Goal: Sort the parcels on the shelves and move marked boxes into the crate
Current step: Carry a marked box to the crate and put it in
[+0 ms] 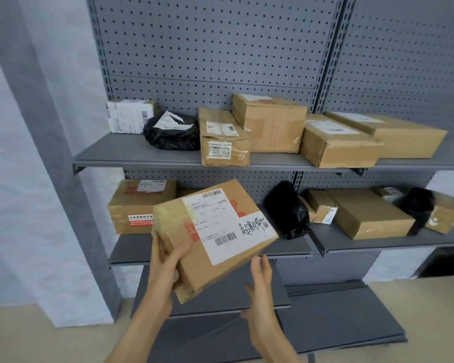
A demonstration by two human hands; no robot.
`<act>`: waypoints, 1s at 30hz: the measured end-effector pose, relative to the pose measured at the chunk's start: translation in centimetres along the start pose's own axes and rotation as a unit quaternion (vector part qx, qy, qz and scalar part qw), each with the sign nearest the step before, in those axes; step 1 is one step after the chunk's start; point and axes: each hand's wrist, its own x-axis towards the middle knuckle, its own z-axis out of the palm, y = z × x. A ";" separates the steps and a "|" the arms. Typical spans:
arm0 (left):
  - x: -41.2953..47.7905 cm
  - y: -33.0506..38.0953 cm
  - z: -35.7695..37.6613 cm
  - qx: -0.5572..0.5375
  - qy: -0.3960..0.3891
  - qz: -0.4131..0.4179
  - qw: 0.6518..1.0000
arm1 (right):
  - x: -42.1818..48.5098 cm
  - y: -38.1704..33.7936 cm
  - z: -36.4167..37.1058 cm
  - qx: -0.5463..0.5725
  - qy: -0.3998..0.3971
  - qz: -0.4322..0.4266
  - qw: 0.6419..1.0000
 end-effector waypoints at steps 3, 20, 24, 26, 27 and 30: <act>1.0 1.9 -2.8 0.027 -0.028 -0.035 0.999 | 2.9 -2.2 -4.1 -0.033 -0.005 0.020 0.999; -0.1 3.4 -0.6 0.062 -0.101 -0.063 0.991 | 6.0 -7.2 -8.2 -0.093 -0.233 0.061 0.966; -0.3 3.4 0.5 0.070 -0.123 -0.064 0.988 | 5.1 -7.8 -9.5 -0.085 -0.215 0.043 0.972; -0.3 3.3 1.2 0.074 -0.145 -0.071 0.984 | 4.2 -8.1 -10.4 -0.085 -0.192 0.027 0.977; -0.3 3.2 1.7 0.076 -0.160 -0.076 0.981 | 3.6 -8.3 -10.9 -0.086 -0.179 0.019 0.980; -0.3 2.9 3.6 0.083 -0.206 -0.089 0.971 | 1.6 -8.7 -12.7 -0.090 -0.136 -0.007 0.987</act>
